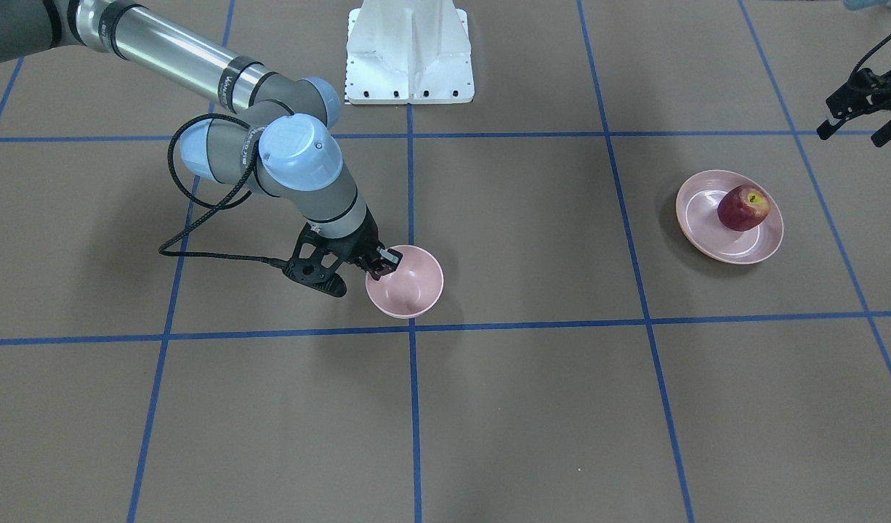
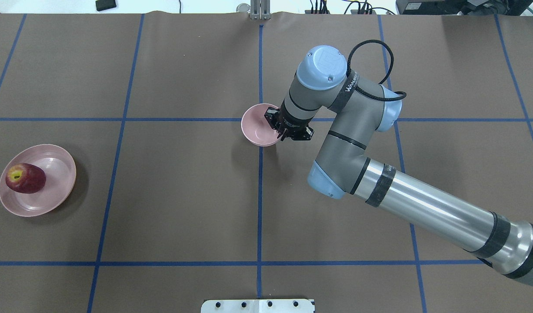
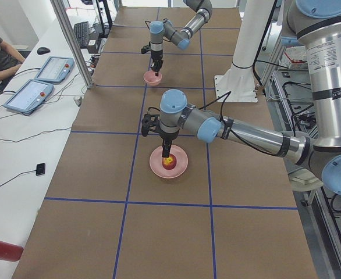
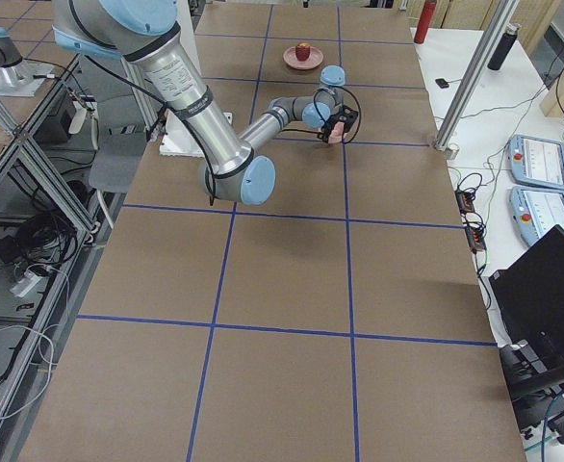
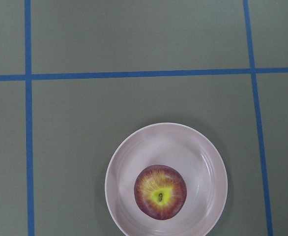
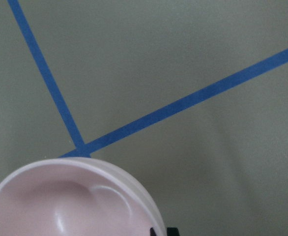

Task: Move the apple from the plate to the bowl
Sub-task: 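Carry the pink bowl with the right gripper to the table center, then release the pink bowl and raise the right gripper away from it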

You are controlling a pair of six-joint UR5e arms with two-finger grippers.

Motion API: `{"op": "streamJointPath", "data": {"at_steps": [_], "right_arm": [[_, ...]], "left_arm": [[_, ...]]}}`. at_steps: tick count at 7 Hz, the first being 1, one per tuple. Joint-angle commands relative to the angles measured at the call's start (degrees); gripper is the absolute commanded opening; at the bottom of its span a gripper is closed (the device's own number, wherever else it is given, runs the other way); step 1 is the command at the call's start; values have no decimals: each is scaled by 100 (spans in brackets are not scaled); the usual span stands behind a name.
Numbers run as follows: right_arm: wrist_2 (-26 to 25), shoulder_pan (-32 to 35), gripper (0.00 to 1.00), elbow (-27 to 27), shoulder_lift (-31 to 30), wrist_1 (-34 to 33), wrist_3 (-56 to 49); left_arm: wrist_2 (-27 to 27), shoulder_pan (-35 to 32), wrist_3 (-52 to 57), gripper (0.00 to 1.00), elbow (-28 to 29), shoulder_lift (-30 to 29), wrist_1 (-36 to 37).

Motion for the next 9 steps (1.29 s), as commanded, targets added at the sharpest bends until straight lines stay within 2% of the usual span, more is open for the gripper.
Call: {"op": "streamJointPath", "data": {"at_steps": [1,2,3,5,7,8,9], "right_arm": [[-43,-26,0,-113,13,229,44],[-43,-26,0,-131,30,229,35],[-43,-43,5,-226,83,229,26],[-60,-70,100,-236,118,238,26],[-34,-44,100,-88,118,264,-27],[79,122,100,261,-56,369,-18],[367,384,100,752,-484,344,-79]], "left_arm": [[0,-4,-2,98,6,0,0],[0,-4,-2,98,6,0,0],[0,-4,6,98,6,0,0],[9,-4,-2,98,14,0,9],[18,13,-2,98,58,0,18],[87,222,-81,98,67,-96,70],[245,485,-621,98,172,-210,62]]}}
